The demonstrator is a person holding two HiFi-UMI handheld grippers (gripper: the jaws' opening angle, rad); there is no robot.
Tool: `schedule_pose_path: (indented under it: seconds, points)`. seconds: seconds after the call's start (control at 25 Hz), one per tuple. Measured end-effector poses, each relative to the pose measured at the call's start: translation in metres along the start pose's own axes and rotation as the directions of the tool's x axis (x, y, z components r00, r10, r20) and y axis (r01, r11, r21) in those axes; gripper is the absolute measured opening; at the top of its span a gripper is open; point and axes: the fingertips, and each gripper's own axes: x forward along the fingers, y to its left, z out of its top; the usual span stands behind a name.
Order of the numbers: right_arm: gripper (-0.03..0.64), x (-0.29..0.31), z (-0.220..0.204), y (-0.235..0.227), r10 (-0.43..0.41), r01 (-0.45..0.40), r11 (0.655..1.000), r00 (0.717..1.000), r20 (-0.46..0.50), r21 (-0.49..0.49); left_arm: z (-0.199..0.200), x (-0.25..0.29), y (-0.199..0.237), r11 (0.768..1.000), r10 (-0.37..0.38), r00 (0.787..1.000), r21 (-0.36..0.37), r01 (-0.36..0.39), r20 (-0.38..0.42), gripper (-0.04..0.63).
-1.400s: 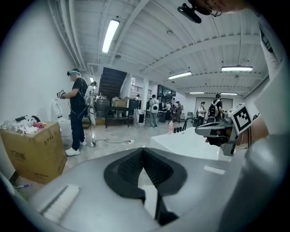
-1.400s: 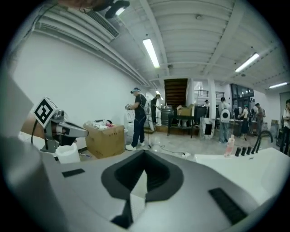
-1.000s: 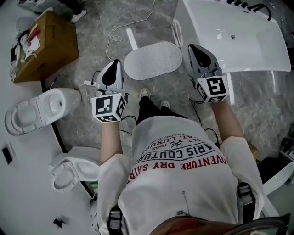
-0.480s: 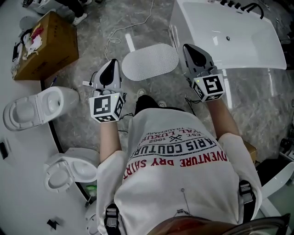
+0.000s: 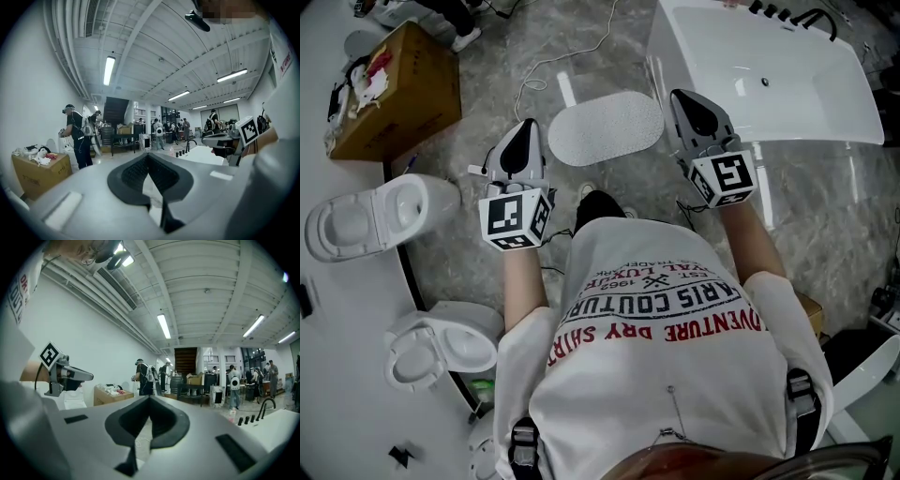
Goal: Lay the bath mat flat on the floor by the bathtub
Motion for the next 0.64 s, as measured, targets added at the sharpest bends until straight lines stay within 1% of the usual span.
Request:
schedule_pose_path:
  seconds: [0.12,0.32,0.64]
  points:
    - [0.006,-0.005,-0.003,-0.001,-0.012,0.012,1.0,1.0,-0.002,0.011,0.0,-0.003,-0.002,1.0,-0.006,1.0,0.004,0.006,0.008,0.008]
    - [0.006,-0.011,-0.003,-0.005,-0.011,0.011,1.0,1.0,-0.009,0.002,0.003,-0.003,-0.009,1.0,-0.011,1.0,0.0,0.011,0.015,0.008]
    - [0.006,-0.008,-0.001,-0.008,-0.001,0.001,1.0,1.0,-0.011,0.015,0.0,0.004,-0.009,1.0,-0.026,1.0,-0.002,0.026,-0.012,0.008]
